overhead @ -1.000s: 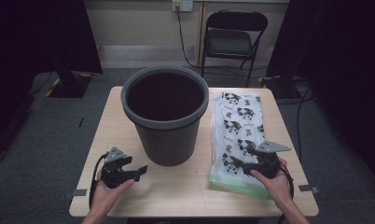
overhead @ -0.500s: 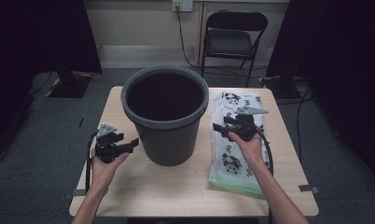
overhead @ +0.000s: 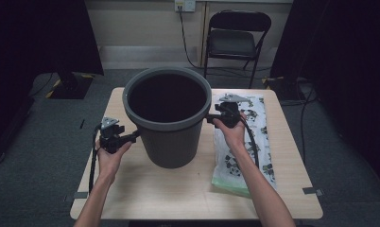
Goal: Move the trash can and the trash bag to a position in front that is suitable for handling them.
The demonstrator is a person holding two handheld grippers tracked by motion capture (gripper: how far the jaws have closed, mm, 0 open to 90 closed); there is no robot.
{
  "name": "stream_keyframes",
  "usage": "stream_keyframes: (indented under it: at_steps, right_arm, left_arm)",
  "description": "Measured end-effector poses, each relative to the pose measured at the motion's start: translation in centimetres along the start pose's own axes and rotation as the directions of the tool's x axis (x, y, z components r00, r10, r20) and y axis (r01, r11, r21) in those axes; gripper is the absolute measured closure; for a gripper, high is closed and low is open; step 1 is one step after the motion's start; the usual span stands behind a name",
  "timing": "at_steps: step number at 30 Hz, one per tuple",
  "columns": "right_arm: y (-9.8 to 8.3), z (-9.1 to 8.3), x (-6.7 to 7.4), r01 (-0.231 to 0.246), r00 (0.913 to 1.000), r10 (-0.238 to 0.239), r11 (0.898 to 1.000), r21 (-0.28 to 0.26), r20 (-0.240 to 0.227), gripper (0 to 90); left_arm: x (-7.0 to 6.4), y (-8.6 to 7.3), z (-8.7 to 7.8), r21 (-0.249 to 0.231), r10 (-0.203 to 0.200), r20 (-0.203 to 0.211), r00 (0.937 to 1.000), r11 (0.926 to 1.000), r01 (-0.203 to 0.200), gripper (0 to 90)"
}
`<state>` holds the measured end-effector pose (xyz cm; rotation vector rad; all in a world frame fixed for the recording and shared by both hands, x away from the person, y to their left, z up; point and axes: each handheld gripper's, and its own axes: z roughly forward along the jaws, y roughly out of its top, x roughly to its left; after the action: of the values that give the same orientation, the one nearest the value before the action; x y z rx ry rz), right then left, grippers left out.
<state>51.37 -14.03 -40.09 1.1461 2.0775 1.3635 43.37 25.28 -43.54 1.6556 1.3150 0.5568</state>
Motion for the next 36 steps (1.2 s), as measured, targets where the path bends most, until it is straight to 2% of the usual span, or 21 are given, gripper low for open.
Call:
stream_keyframes:
  at_steps: [1, 2, 3, 5, 6, 7, 9, 10, 11, 12, 14, 19, 22, 25, 26, 32, 35, 36]
  right_arm:
    - [0.1, 0.1, 0.4, 0.022, 0.9996, -0.022, 1.0, -0.003, 0.016, 33.5]
    - [0.1, 0.1, 0.5, 0.037, 0.9988, -0.037, 0.999, -0.002, 0.032, 33.8]
    - [0.1, 0.1, 0.6, 0.038, 0.9987, -0.038, 0.999, -0.003, 0.033, 36.0]
    - [0.1, 0.0, 0.6, 0.031, 0.9995, -0.031, 0.999, 0.011, -0.009, 47.2]
    - [0.1, 0.0, 0.6, 0.031, 0.9995, -0.031, 0.999, 0.011, -0.009, 47.2]
    - [0.1, -0.1, 0.8, 0.019, 0.9994, -0.019, 1.0, 0.023, -0.028, 50.9]
    - [0.1, -0.3, 0.9, 0.019, 0.9994, -0.018, 0.999, 0.027, -0.028, 52.6]
    - [-0.1, -0.7, 0.6, 0.017, 0.997, -0.014, 0.999, 0.037, -0.076, 53.5]
    - [-0.1, -0.7, 0.6, 0.017, 0.997, -0.014, 0.999, 0.037, -0.076, 53.5]
    - [-0.2, -0.9, 0.5, 0.018, 0.9963, -0.014, 0.999, 0.039, -0.084, 52.1]
    - [-0.7, -1.8, 0.3, 0.025, 0.995, -0.022, 0.999, 0.031, -0.098, 50.0]
    - [-1.3, -2.9, 0.2, 0.027, 0.9936, -0.023, 0.999, 0.035, -0.11, 48.5]
    - [-1.8, -4.1, 0.4, 0.038, 0.9939, -0.034, 0.999, 0.035, -0.105, 48.4]
    - [-2.3, -5.1, 0.4, 0.039, 0.9926, -0.034, 0.998, 0.042, -0.117, 47.3]
    - [-2.4, -5.4, 0.4, 0.041, 0.9926, -0.036, 0.998, 0.042, -0.116, 47.3]
    - [-3.0, -7.1, 0.6, 0.063, 0.9913, -0.056, 0.996, 0.055, -0.119, 47.3]
    - [-3.3, -7.6, 0.6, 0.068, 0.9907, -0.061, 0.996, 0.056, -0.122, 47.4]
    - [-3.5, -8.2, 0.7, 0.072, 0.9894, -0.064, 0.996, 0.059, -0.131, 47.4]
  left_arm:
    - [0.0, 0.0, 0.0, 0.0, 0.0, 0.0, 1.0, 1.0, 0.0, 27.2]
    - [0.1, 0.0, -0.1, -0.01, -0.013, 0.021, 0.9997, 0.9999, 0.014, 28.1]
    - [0.0, 0.0, -0.2, -0.011, -0.007, 0.037, 0.9993, 0.9999, 0.008, 32.1]
    - [-0.2, 0.0, -0.2, -0.02, 0.009, 0.041, 0.9991, 0.9998, -0.008, 40.5]
    - [-0.3, 0.0, -0.3, -0.024, 0.023, 0.038, 0.999, 0.9995, -0.022, 40.5]
    - [-0.3, -0.1, -0.1, -0.015, -0.008, 0.049, 0.9987, 0.9999, 0.009, 44.2]
    - [-0.4, -0.1, 0.0, -0.014, -0.012, 0.062, 0.998, 0.9998, 0.013, 47.5]
    - [-0.7, -0.1, 0.0, -0.017, 0.006, 0.064, 0.9979, 0.9998, -0.005, 52.6]
    - [-0.7, -0.1, 0.0, -0.017, 0.006, 0.064, 0.9979, 0.9998, -0.005, 55.2]
    - [-1.0, -0.1, -0.1, -0.01, 0.029, 0.054, 0.9981, 0.9995, -0.029, 55.2]
    - [-1.7, -0.1, -0.4, 0.004, 0.052, 0.061, 0.9968, 0.9986, -0.053, 57.9]
    - [-2.5, -0.4, -1.0, 0.022, 0.078, 0.079, 0.9939, 0.9966, -0.08, 57.9]
    - [-3.3, -0.6, -1.8, 0.045, 0.117, 0.087, 0.9892, 0.9916, -0.121, 56.8]
    - [-3.6, -0.9, -2.0, 0.042, 0.113, 0.109, 0.9876, 0.9921, -0.118, 56.8]
    - [-3.8, -1.2, -2.2, 0.042, 0.086, 0.13, 0.9877, 0.9948, -0.093, 56.8]
    - [-4.7, -1.5, -2.9, 0.06, 0.124, 0.15, 0.9809, 0.9892, -0.134, 56.9]
    - [-5.1, -1.9, -3.5, 0.061, 0.121, 0.176, 0.977, 0.9892, -0.133, 56.8]
    - [-5.3, -2.2, -3.8, 0.072, 0.098, 0.192, 0.9765, 0.991, -0.113, 56.8]
